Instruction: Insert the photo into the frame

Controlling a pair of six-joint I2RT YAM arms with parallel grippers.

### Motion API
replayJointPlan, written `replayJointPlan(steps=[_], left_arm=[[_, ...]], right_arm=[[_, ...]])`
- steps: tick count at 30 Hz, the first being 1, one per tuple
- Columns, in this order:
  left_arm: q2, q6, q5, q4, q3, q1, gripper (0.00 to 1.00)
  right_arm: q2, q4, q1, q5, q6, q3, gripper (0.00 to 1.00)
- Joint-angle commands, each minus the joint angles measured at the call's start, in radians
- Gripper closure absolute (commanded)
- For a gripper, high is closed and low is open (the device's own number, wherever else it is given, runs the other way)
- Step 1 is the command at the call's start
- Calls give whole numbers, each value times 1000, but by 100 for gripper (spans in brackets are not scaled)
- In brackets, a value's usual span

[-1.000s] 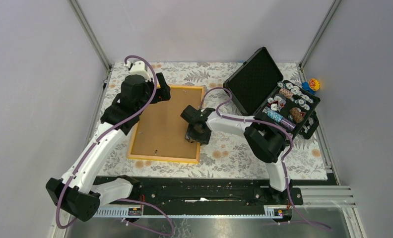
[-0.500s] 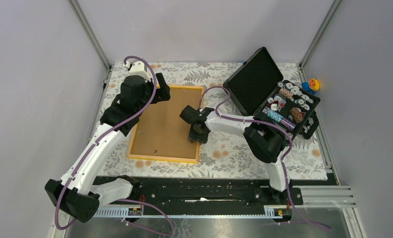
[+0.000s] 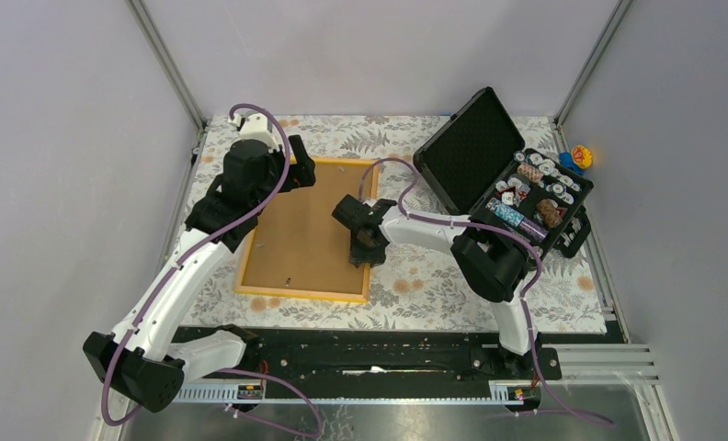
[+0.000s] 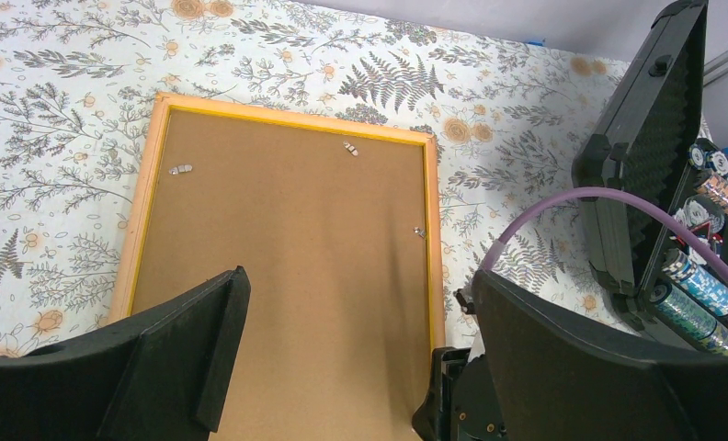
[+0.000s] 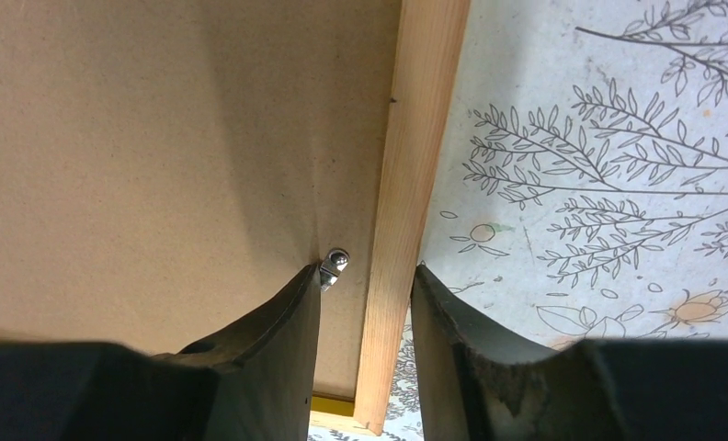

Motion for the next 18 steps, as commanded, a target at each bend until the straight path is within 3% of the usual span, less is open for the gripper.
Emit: replayJointPlan(steps=[1, 7, 13, 18], left_arm=[[-25, 15, -15, 50, -5, -3, 1], [-30, 15, -14, 50, -6, -4, 1], [-33, 15, -13, 53, -7, -4, 1], [-37, 17, -21, 54, -9, -4, 1]], right_arm=[[36, -10, 11, 11, -158, -1, 100], [46, -21, -10, -29, -392, 13, 100], [70, -43, -25, 46, -749, 58, 100], [23, 5, -32, 9, -819, 60, 100]])
